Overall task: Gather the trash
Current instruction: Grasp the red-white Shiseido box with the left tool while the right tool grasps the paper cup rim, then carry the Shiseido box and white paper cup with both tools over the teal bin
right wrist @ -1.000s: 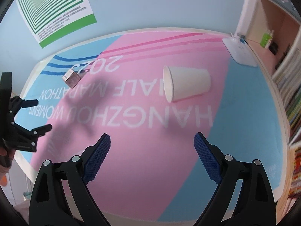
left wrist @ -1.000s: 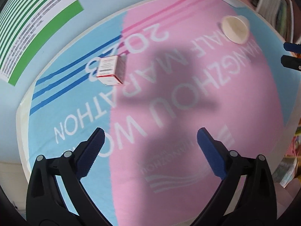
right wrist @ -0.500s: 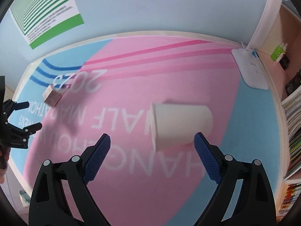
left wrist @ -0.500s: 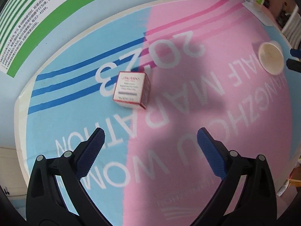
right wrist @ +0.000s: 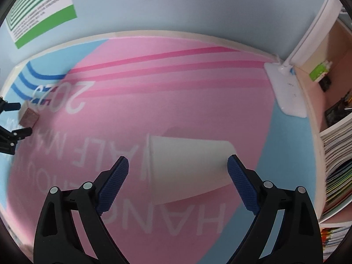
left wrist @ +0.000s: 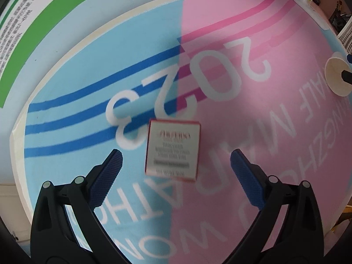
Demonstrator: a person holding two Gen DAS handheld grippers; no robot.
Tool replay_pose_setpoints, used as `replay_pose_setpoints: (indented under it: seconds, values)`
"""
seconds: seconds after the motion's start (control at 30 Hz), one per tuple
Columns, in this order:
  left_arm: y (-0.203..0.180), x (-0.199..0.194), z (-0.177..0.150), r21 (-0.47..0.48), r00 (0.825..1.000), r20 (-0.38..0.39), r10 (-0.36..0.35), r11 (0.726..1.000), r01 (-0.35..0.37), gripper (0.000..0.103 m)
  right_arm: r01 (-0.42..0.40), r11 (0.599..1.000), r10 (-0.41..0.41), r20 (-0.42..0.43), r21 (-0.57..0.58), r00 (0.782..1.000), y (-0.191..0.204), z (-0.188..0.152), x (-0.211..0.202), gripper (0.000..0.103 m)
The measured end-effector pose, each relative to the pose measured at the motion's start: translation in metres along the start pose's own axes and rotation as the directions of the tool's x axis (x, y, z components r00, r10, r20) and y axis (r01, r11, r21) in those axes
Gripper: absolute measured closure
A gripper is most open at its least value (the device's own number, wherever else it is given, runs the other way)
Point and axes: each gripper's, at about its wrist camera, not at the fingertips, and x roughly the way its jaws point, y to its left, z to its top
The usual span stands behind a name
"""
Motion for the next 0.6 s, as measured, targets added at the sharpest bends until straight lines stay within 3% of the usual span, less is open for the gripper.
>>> replay_pose_setpoints:
  seconds: [0.03,0.07,0.1,0.17,0.2,0.3,0.53,0.6]
  values:
    - [0.000,0.003,0.003,0.008,1.000,0.000,-0.007,1.000,0.007,0.007,0.024,1.000,-0.024,0.005,-0.001,1.000,-0.001,0.000,0.001,0.016]
    - [0.000,0.005,0.006,0.017,1.000,0.001,-0.015,1.000,0.015,0.008,0.035,0.999,-0.035,0.008,-0.003,0.999,-0.001,0.001,0.002,0.026]
    - [0.000,0.007,0.008,0.023,1.000,0.000,-0.020,1.000,0.020,0.010,0.043,0.999,-0.043,0.004,-0.005,0.999,-0.002,0.001,0.003,0.029]
    - [0.000,0.011,0.012,0.030,0.999,-0.010,-0.047,0.998,0.048,0.037,0.075,0.997,-0.074,0.009,-0.022,0.997,-0.003,0.003,0.004,0.037]
    - [0.000,0.012,0.012,0.028,0.998,-0.015,-0.062,0.998,0.063,0.040,0.078,0.997,-0.078,0.014,-0.027,0.997,-0.003,0.003,0.003,0.042]
    - [-0.001,0.010,0.015,0.015,0.994,-0.010,-0.110,0.994,0.110,0.062,0.112,0.993,-0.110,0.038,-0.049,0.993,-0.003,0.005,-0.002,0.061]
    - [-0.023,-0.009,0.005,0.064,0.996,0.012,-0.084,0.995,0.083,0.065,0.125,0.990,-0.119,0.081,-0.063,0.990,-0.005,0.009,-0.019,0.095]
    - [-0.034,-0.019,0.001,0.076,0.996,0.024,-0.085,0.994,0.083,0.065,0.091,0.995,-0.087,0.090,-0.045,0.992,-0.009,0.006,-0.025,0.097]
